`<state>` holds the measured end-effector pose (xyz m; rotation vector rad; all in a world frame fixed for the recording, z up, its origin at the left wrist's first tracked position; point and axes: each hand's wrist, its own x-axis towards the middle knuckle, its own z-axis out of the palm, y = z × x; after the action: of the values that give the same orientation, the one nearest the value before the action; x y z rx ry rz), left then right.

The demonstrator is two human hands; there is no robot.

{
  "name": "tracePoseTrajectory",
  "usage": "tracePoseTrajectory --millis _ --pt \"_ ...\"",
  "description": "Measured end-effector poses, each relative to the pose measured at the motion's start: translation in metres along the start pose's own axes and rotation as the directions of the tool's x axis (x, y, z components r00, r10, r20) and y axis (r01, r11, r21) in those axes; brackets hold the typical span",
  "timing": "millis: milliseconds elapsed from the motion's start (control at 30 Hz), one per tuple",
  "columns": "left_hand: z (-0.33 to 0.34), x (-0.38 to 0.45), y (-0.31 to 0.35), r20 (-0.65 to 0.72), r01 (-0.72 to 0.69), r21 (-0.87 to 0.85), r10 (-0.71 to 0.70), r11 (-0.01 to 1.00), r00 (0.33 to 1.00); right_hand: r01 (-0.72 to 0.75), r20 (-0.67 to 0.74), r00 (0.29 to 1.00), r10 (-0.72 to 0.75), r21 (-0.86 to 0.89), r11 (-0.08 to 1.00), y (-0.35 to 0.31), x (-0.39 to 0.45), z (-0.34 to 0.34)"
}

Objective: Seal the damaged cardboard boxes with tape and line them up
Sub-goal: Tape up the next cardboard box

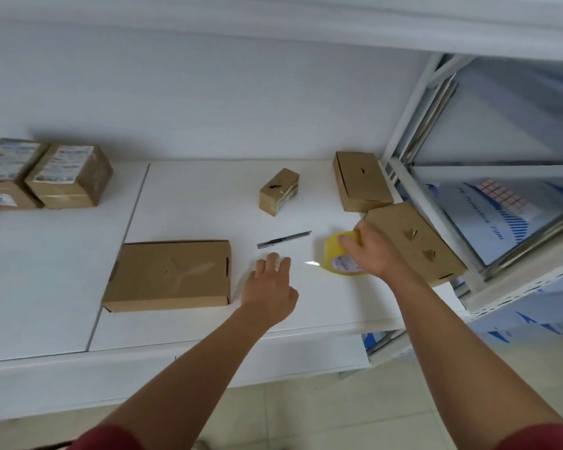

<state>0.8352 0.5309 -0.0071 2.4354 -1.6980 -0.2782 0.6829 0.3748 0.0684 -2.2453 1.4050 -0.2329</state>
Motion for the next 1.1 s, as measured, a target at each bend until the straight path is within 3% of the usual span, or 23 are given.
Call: tracePoseTrajectory --millis 167,300,433,800,1000,1100 --pt "-0.006 0.013 -0.011 0.043 0.115 -0.106 -0.111 0.988 0.993 0.014 -0.053 0.999 -0.013 0.022 1.0 -0.001 -0.001 0.003" --pt "-0.014 0.025 -0.019 0.065 0.16 -0.039 -0.158 0.986 0.985 0.067 -0.117 0.991 -0.061 0.045 0.997 -0.002 0.002 -0.008" --pt "-0.021 0.037 -0.027 0.111 0.137 -0.011 -0.135 0.991 0.985 0.075 -0.156 0.986 -0.059 0.096 0.993 -0.001 0.002 -0.009" --pt "-0.016 0.048 -0.04 0.198 0.19 -0.223 -0.146 0.956 0.969 0.226 -0.19 0.968 -0.164 0.378 0.898 -0.037 -0.001 -0.015" --pt "-0.011 0.046 -0.042 0.23 0.268 -0.376 -0.191 0.887 0.954 0.263 -0.217 0.963 -0.159 0.632 0.729 -0.064 -0.008 -0.027" --pt "-0.014 0.047 -0.042 0.24 0.266 -0.376 -0.184 0.888 0.953 0.235 -0.263 0.965 0.005 0.868 0.437 -0.081 -0.007 -0.042"
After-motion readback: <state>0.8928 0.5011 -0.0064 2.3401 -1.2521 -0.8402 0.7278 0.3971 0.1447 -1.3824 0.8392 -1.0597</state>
